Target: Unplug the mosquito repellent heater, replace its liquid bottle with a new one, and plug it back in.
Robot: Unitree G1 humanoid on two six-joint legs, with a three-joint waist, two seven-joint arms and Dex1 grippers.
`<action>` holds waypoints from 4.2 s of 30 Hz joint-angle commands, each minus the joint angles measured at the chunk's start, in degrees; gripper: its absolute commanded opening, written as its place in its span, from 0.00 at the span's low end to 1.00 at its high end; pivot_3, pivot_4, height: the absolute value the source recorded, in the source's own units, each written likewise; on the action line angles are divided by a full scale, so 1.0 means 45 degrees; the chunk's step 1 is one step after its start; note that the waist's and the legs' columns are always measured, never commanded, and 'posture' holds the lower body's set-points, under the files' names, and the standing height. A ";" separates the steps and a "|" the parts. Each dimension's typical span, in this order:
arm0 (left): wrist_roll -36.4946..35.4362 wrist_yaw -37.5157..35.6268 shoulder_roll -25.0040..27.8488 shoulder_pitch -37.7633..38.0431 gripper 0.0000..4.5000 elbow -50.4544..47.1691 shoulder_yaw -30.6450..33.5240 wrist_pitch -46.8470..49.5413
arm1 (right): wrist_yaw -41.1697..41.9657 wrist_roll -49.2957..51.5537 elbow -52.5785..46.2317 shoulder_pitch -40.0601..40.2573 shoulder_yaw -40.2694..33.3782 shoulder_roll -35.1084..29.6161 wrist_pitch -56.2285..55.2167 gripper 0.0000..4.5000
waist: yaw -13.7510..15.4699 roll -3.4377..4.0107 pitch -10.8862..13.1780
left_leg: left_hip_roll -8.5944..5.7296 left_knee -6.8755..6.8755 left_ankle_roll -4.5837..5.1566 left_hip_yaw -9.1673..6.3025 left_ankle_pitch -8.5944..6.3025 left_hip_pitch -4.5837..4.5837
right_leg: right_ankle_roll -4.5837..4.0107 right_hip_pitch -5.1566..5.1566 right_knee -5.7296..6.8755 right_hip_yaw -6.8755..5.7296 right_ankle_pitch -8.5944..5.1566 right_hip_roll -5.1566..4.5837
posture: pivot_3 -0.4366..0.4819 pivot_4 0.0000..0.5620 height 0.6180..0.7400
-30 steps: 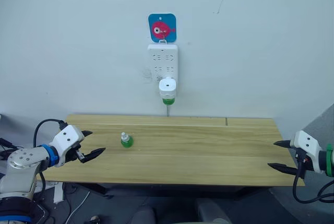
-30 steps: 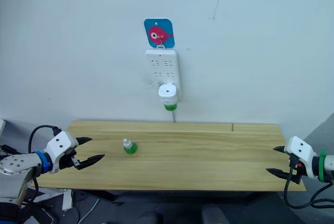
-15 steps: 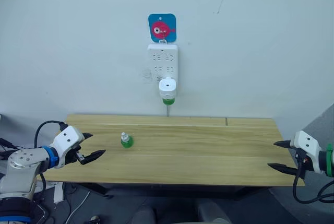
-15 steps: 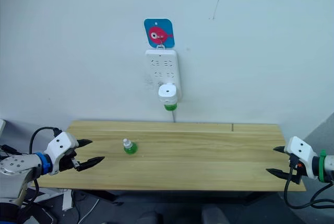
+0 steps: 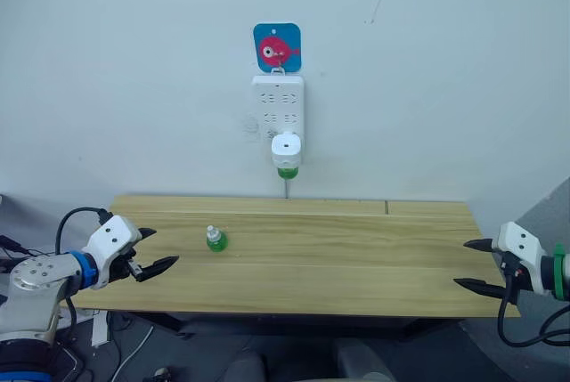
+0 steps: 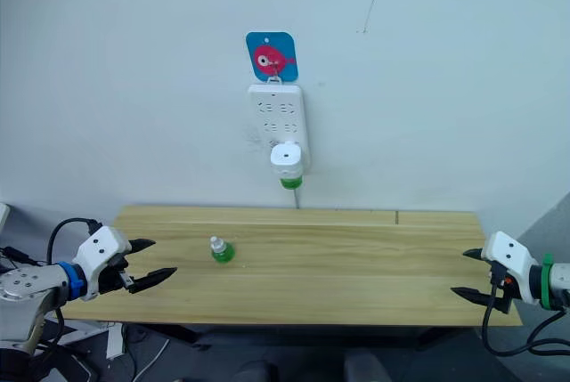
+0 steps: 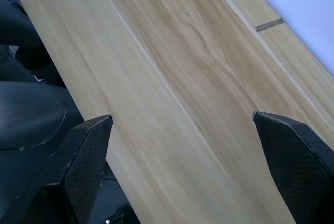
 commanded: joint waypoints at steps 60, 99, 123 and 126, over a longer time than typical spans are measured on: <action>-0.1873 0.0235 -0.4069 -1.0189 1.00 0.3400 -0.0656 0.1480 | -1.0475 0.9510 -1.4001 -0.3237 -0.1459 0.2612 0.9514 0.99 | -0.1146 -0.0107 0.1677 | -0.0025 0.0177 0.0008 -0.0093 -0.0004 -0.0283 | 0.0092 -0.0147 -0.0020 -0.0040 0.0045 0.0001 | 0.12 0.44 0.86; -0.1704 -0.2090 -0.4401 -1.1777 0.44 0.3362 -0.1139 0.1429 | -1.0564 0.9716 -1.4091 -0.3202 -0.1063 0.2528 0.9353 1.00 | -0.1032 -0.0103 0.1925 | -0.0022 0.0172 0.0008 -0.0127 -0.0003 -0.0394 | 0.0116 -0.0217 -0.0083 -0.0071 0.0059 0.0004 | 0.11 0.42 0.86; -0.1609 -0.1885 -0.4392 -1.1260 0.29 0.2362 -0.1202 0.1659 | -1.6932 0.1409 -1.0203 -0.9490 0.6323 0.9373 1.1616 1.00 | -0.1158 -0.0091 0.1935 | -0.0023 0.0183 0.0007 -0.0239 0.0001 -0.0468 | 0.0077 -0.0232 -0.0098 -0.0156 0.0113 -0.0027 | 0.16 0.40 0.86; -0.1628 -0.1832 -0.4358 -1.1187 0.29 0.2172 -0.1204 0.1744 | -1.6740 0.0903 -0.9581 -0.9804 0.6369 1.0027 1.1353 1.00 | -0.1165 -0.0090 0.1935 | -0.0025 0.0184 0.0007 -0.0254 0.0001 -0.0470 | 0.0076 -0.0232 -0.0086 -0.0174 0.0114 -0.0026 | 0.16 0.40 0.86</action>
